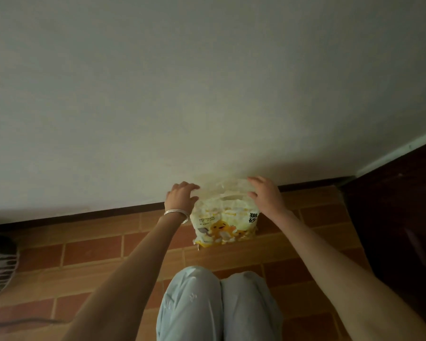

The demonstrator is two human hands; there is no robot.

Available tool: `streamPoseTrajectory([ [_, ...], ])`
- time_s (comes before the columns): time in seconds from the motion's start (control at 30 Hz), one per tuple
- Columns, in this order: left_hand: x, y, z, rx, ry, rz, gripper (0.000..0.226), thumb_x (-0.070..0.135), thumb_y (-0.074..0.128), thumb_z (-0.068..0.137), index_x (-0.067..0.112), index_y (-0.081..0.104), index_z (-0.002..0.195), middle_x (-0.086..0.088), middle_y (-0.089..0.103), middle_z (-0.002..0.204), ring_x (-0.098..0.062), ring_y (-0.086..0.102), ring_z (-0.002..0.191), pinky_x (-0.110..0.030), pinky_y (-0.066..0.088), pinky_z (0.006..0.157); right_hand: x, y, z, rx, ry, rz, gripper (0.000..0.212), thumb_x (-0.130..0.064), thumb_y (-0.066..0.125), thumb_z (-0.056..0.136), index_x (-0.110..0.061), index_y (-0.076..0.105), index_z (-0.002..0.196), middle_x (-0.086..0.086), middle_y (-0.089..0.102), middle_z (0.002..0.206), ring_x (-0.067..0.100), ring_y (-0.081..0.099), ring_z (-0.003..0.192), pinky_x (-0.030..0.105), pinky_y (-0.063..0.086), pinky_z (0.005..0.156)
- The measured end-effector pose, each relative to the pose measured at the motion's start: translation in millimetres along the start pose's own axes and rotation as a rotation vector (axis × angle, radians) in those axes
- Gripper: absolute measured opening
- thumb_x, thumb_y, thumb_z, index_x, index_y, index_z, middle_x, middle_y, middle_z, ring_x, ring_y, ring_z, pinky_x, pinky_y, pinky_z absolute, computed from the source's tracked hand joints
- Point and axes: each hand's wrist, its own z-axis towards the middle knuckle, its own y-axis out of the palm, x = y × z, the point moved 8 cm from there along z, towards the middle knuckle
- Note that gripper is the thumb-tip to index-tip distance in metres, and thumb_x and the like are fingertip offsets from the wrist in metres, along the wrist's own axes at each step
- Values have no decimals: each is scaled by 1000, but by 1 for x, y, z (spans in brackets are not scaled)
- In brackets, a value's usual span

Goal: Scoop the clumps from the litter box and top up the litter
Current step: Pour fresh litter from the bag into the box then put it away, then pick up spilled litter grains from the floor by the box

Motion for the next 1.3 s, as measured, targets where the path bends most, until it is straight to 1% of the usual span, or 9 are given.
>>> streamPoseTrajectory([
  [0.1,7,-32,-22,-3,-1,38,46,24,59,89,27,48,134,4,50,135,-21,41,125,-36,35,100,-20,-28,-18,-37,-15,8,58,-18,60,88,-14,35,141,6,44,141,22,40,129,38,35,107],
  [0.27,36,-112,-75,2,28,82,52,31,57,90,28,40,139,4,43,143,-19,37,131,-37,31,105,-73,-103,-58,-86,-103,-62,61,-29,59,89,-21,31,143,1,38,145,20,36,132,37,32,107],
  [0.4,74,-199,-123,49,88,119,50,31,51,93,28,38,141,4,41,145,-18,34,133,-36,25,108,-130,-192,-85,8,-221,-124,58,-35,58,89,-18,37,140,4,43,141,22,36,132,42,31,108],
  [0.57,113,-313,-191,160,135,154,50,39,47,92,27,40,140,2,44,143,-21,37,133,-41,23,111,-204,-300,-123,106,-303,-195,53,-43,43,94,-19,37,140,3,41,144,21,30,136,44,20,112],
  [0.67,126,-377,-234,314,137,172,53,48,37,86,24,52,131,-1,56,132,-26,49,124,-48,33,105,-248,-360,-150,210,-386,-217,54,-48,33,92,-19,42,137,4,47,140,22,37,133,47,25,110],
  [0.8,129,-436,-286,440,105,186,55,52,34,86,26,53,130,0,54,134,-26,47,126,-49,31,106,-302,-417,-193,340,-507,-218,52,-46,32,93,-17,47,134,4,52,135,23,44,129,49,34,105],
  [0.97,119,-474,-345,548,14,181,53,52,35,88,27,50,132,0,51,137,-25,43,130,-49,26,109,-348,-432,-234,356,-642,-159,51,-45,34,94,-17,45,135,5,46,140,23,39,132,49,32,107],
  [1.2,96,-482,-441,672,-141,137,50,47,39,85,22,59,124,0,60,126,-23,55,117,-50,40,101,-407,-402,-277,267,-933,-157,46,-40,40,94,-16,48,133,6,50,136,22,42,129,44,38,104],
  [1.3,70,-478,-478,676,-256,142,49,48,41,85,24,57,125,2,60,126,-20,55,117,-46,37,104,-433,-388,-295,222,-1053,-168,44,-39,41,94,-15,52,130,7,53,132,21,44,126,41,38,103],
])
